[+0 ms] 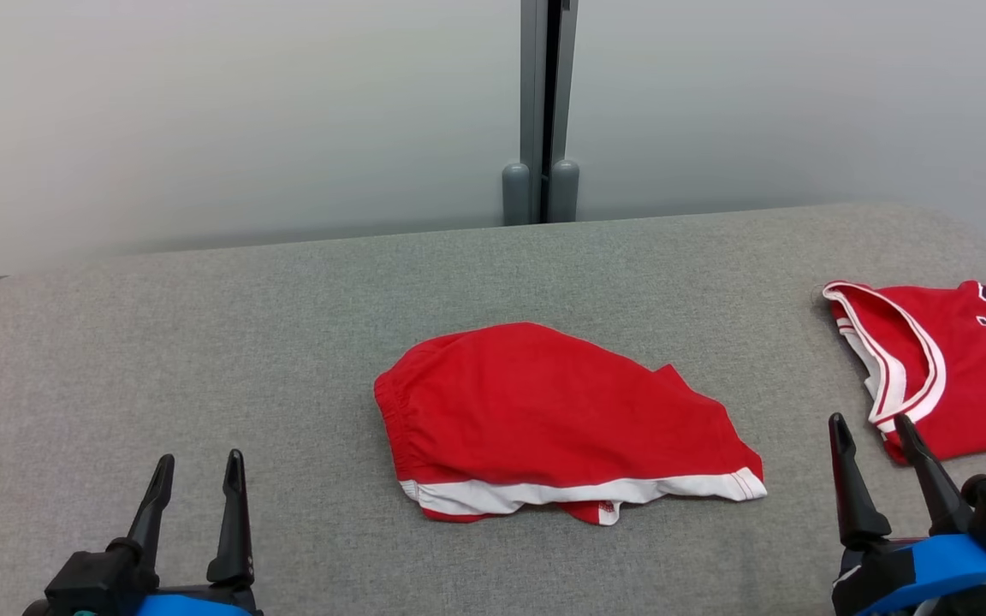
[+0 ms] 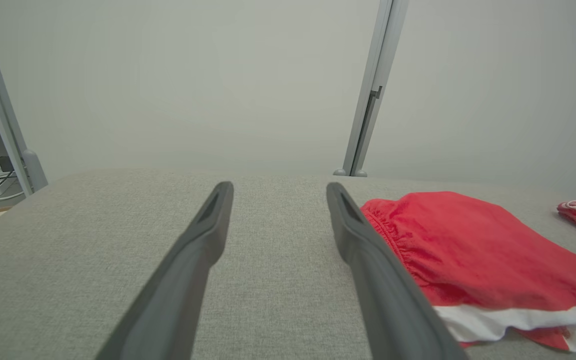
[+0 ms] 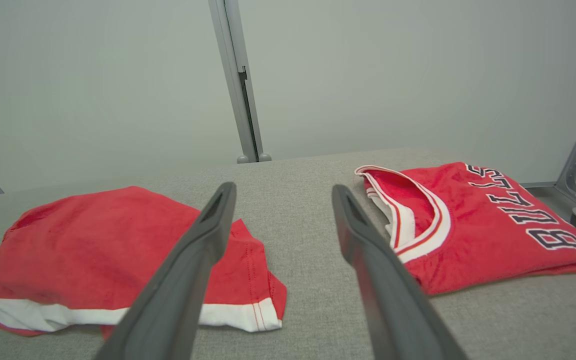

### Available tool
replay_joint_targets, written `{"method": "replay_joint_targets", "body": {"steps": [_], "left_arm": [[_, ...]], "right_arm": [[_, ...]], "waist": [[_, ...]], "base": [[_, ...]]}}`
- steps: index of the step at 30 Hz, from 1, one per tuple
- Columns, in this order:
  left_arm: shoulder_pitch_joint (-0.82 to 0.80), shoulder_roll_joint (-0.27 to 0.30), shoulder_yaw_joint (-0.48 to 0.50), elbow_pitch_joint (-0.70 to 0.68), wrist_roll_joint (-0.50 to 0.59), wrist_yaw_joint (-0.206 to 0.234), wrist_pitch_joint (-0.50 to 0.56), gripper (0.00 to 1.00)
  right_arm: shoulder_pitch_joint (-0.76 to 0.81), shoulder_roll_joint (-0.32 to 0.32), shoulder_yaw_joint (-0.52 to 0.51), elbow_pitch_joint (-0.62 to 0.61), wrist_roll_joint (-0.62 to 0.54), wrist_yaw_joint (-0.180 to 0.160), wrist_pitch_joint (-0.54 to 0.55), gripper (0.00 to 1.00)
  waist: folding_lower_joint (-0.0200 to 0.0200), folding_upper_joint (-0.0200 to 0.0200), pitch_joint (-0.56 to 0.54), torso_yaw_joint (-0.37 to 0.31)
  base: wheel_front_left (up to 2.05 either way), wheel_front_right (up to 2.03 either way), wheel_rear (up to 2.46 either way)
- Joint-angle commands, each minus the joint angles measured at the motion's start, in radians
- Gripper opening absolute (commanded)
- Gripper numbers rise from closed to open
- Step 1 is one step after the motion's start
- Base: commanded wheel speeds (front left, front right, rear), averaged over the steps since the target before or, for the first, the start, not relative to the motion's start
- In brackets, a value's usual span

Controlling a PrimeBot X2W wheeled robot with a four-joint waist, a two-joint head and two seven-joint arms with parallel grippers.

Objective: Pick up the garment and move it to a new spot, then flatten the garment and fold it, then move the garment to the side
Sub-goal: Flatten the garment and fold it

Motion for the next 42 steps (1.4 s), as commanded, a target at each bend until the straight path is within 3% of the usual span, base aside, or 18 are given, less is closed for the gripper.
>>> {"method": "replay_joint_targets", "body": {"steps": [1, 11, 18, 24, 32, 42], "left_arm": [[0.004, 0.004, -0.001, 0.002, 0.000, 0.001, -0.005, 1.00], [-0.022, -0.009, -0.043, 0.027, 0.016, -0.025, -0.001, 1.00], [-0.117, -0.061, -0.166, 0.204, 0.016, -0.141, 0.062, 1.00], [-0.231, -0.113, -0.223, 0.375, 0.002, -0.197, 0.093, 1.00], [-0.325, -0.143, -0.251, 0.523, -0.021, -0.222, 0.089, 1.00], [-0.380, -0.162, -0.298, 0.605, -0.054, -0.235, 0.078, 1.00]], "right_arm": [[0.012, 0.000, 0.002, -0.003, 0.006, 0.001, 0.003, 1.00], [-0.022, 0.000, 0.022, 0.022, 0.002, 0.001, 0.032, 1.00], [-0.088, 0.000, 0.067, 0.130, -0.031, 0.001, 0.117, 1.00], [-0.172, 0.000, 0.108, 0.256, -0.038, 0.000, 0.176, 1.00], [-0.289, 0.000, 0.151, 0.427, -0.046, 0.000, 0.190, 1.00], [-0.376, 0.000, 0.188, 0.586, -0.067, 0.001, 0.192, 1.00]], "waist": [[0.0000, 0.0000, 0.002, 0.000], [0.0000, 0.0000, 0.027, -0.010], [0.0000, 0.0000, 0.065, -0.025], [0.0000, 0.0000, 0.095, -0.040], [0.0000, 0.0000, 0.127, -0.061], [0.0000, 0.0000, 0.157, -0.053]], "base": [[0.00, 0.00, 0.00], [0.00, 0.00, 0.00], [0.00, 0.00, 0.00], [0.00, 0.00, 0.00], [0.00, 0.00, 0.00], [0.00, 0.00, 0.00]]}}
